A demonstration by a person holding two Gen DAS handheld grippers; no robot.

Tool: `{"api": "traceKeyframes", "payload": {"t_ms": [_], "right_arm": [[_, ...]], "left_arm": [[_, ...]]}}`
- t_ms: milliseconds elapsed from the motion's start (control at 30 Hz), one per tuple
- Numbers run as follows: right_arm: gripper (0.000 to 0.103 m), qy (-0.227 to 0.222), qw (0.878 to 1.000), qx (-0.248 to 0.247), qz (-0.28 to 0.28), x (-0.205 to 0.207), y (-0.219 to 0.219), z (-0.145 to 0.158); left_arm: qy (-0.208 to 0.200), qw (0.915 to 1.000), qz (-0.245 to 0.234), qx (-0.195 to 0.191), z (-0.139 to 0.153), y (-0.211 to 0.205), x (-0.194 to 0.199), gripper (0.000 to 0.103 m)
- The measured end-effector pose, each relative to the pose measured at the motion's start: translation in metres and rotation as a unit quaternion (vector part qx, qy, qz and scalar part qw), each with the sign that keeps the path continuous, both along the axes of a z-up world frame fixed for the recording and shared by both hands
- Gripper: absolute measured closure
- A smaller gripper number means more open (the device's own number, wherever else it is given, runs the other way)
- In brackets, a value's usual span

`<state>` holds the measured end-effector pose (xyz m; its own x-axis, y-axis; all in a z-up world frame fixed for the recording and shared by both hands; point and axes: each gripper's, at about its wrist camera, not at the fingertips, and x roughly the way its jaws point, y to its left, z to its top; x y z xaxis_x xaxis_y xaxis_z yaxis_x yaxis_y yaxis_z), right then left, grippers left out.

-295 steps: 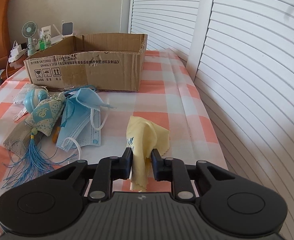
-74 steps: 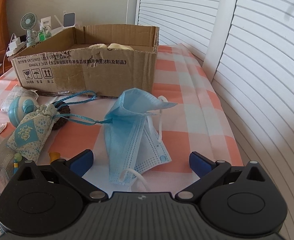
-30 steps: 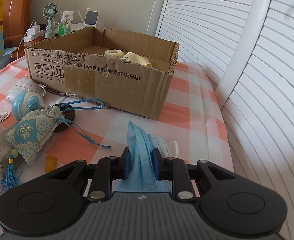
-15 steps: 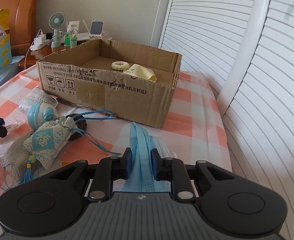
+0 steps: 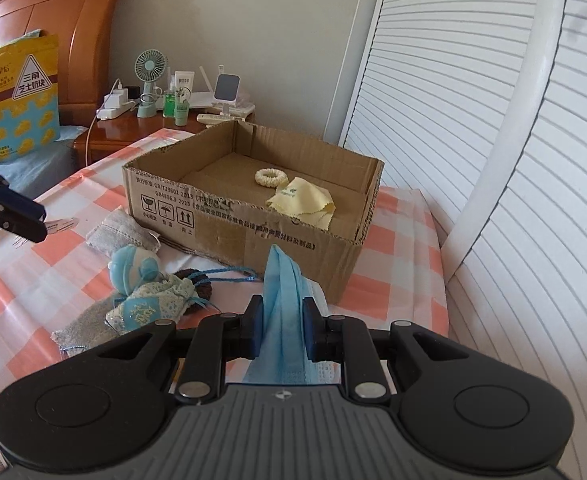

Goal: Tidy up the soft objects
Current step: 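Carry the strip and mask over the box and open both grippers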

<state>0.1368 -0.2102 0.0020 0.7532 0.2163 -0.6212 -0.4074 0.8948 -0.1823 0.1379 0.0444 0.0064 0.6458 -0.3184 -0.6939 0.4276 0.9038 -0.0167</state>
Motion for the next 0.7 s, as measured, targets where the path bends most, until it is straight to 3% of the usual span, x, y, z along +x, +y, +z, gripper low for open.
{"api": "traceKeyframes", "payload": {"t_ms": [267, 500, 567, 600, 633, 700], "right_arm": [[0.08, -0.035, 0.999, -0.001, 0.022, 0.014, 0.01, 0.028], [0.08, -0.054, 0.998, 0.005, 0.027, 0.036, 0.017, 0.042], [0.08, -0.054, 0.998, 0.006, 0.027, 0.042, 0.018, 0.043], [0.08, -0.055, 0.998, 0.006, 0.027, 0.044, 0.019, 0.044], [0.08, -0.054, 0.998, 0.007, 0.028, 0.046, 0.02, 0.044], [0.08, -0.053, 0.998, 0.007, 0.029, 0.049, 0.021, 0.045]], "left_arm": [[-0.068, 0.9976, -0.009, 0.007, 0.044, -0.021, 0.06, 0.086], [-0.093, 0.9954, 0.018, 0.017, 0.04, -0.047, 0.146, 0.085], [-0.097, 0.9946, 0.034, 0.012, 0.033, -0.05, 0.167, 0.076], [-0.091, 0.9949, 0.042, 0.008, 0.03, -0.05, 0.176, 0.06], [-0.086, 0.995, 0.051, 0.004, 0.026, -0.05, 0.183, 0.037], [-0.089, 0.9934, 0.072, 0.007, 0.021, -0.046, 0.187, 0.018]]}}
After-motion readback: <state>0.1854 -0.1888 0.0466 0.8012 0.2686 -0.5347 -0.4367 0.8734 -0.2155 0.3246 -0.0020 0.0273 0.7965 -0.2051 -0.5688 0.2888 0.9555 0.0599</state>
